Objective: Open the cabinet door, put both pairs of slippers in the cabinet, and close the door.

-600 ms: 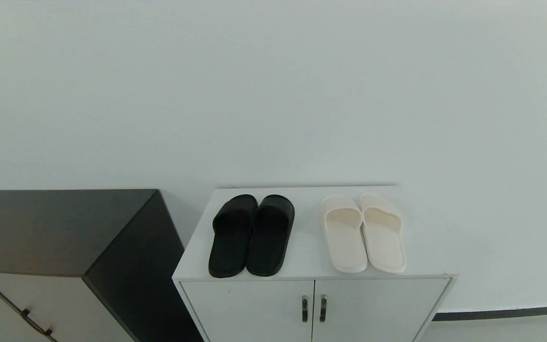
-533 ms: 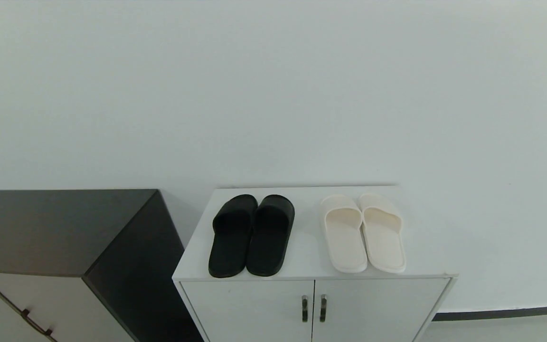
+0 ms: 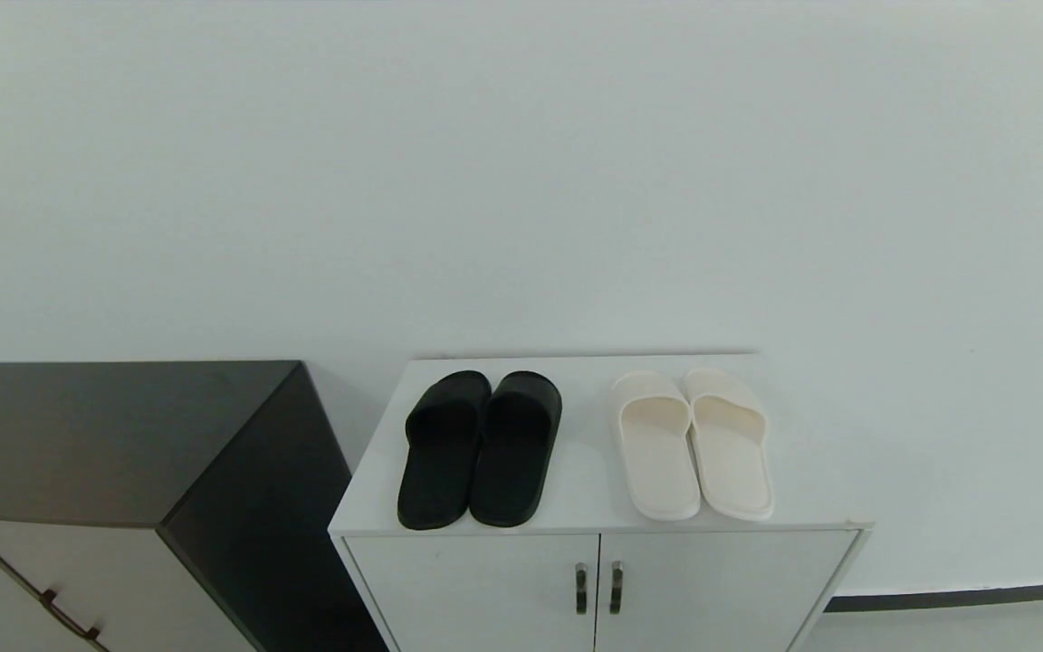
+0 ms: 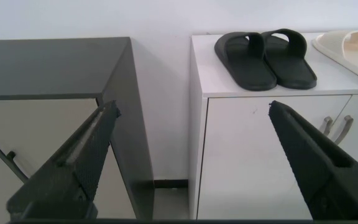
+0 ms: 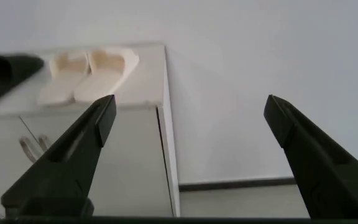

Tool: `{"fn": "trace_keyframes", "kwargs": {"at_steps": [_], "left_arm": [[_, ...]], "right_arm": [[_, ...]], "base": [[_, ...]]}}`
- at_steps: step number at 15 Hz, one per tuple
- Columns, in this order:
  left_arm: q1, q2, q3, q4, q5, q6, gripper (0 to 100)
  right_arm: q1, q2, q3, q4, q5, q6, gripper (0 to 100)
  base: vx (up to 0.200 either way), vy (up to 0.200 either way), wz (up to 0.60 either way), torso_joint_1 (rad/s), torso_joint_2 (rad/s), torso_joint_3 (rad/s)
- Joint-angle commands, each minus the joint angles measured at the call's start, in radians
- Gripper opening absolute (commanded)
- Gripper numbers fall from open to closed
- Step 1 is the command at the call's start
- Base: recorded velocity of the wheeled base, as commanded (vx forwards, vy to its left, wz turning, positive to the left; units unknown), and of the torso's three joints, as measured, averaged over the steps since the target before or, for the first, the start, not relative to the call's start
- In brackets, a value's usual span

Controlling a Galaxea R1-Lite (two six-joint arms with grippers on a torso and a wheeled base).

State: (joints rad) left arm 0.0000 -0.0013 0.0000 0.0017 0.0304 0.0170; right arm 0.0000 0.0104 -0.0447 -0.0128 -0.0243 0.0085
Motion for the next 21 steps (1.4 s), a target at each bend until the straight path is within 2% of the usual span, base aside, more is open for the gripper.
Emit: {"fn": "trace_keyframes", "kwargs": {"at_steps": [1, 3, 4, 6, 7, 8, 9, 10, 12, 14, 16, 18, 21], "left_arm": [[0.000, 0.001, 0.000, 0.000, 0.002, 0.000, 100], [0.000, 0.001, 0.000, 0.000, 0.002, 0.000, 100], [0.000, 0.001, 0.000, 0.000, 0.002, 0.000, 100], [0.000, 0.001, 0.000, 0.000, 0.000, 0.000, 100], [0.000, 0.001, 0.000, 0.000, 0.000, 0.000, 100], [0.000, 0.001, 0.000, 0.000, -0.001, 0.001, 100], [0.000, 0.001, 0.000, 0.000, -0.001, 0.001, 100], [-0.002, 0.001, 0.000, 0.000, -0.003, 0.001, 100], [0.000, 0.001, 0.000, 0.000, -0.003, 0.000, 100], [0.000, 0.001, 0.000, 0.000, -0.003, 0.000, 100], [0.000, 0.001, 0.000, 0.000, -0.003, 0.000, 100], [0.000, 0.001, 0.000, 0.000, -0.001, 0.000, 100], [0.000, 0.001, 0.000, 0.000, -0.003, 0.000, 100]], "right_arm": [[-0.002, 0.241, -0.293, 0.013, 0.058, 0.048, 100], [0.008, 0.497, -0.297, 0.005, 0.187, 0.021, 100], [0.040, 0.619, -0.308, -0.029, 0.225, 0.024, 100], [0.215, 0.835, -0.331, -0.194, 0.213, 0.114, 100], [0.247, 0.862, -0.340, -0.222, 0.201, 0.143, 100], [0.466, 1.010, -0.373, -0.346, 0.009, 0.234, 100], [0.548, 1.045, -0.382, -0.380, -0.056, 0.243, 100], [0.706, 1.163, -0.440, -0.431, -0.183, 0.284, 100], [0.744, 1.326, -0.547, -0.434, -0.276, 0.317, 100], [0.744, 1.458, -0.636, -0.435, -0.347, 0.329, 100], [0.742, 1.617, -0.742, -0.438, -0.474, 0.366, 100], [0.707, 1.763, -0.825, -0.457, -0.565, 0.380, 100], [0.641, 1.913, -0.847, -0.622, -0.583, 0.340, 100]], "base": [[0.000, 0.000, 0.00, 0.000, 0.00, 0.000], [0.000, 0.000, 0.00, 0.000, 0.00, 0.000], [0.000, 0.000, 0.00, 0.000, 0.00, 0.000], [0.000, 0.000, 0.00, 0.000, 0.00, 0.000], [0.000, 0.000, 0.00, 0.000, 0.00, 0.000], [0.000, 0.000, 0.00, 0.000, 0.00, 0.000], [0.000, 0.000, 0.00, 0.000, 0.00, 0.000], [0.000, 0.000, 0.00, 0.000, 0.00, 0.000], [0.000, 0.000, 0.00, 0.000, 0.00, 0.000], [0.000, 0.000, 0.00, 0.000, 0.00, 0.000], [0.000, 0.000, 0.00, 0.000, 0.00, 0.000], [0.000, 0.000, 0.00, 0.000, 0.00, 0.000], [0.000, 0.000, 0.00, 0.000, 0.00, 0.000]]}}
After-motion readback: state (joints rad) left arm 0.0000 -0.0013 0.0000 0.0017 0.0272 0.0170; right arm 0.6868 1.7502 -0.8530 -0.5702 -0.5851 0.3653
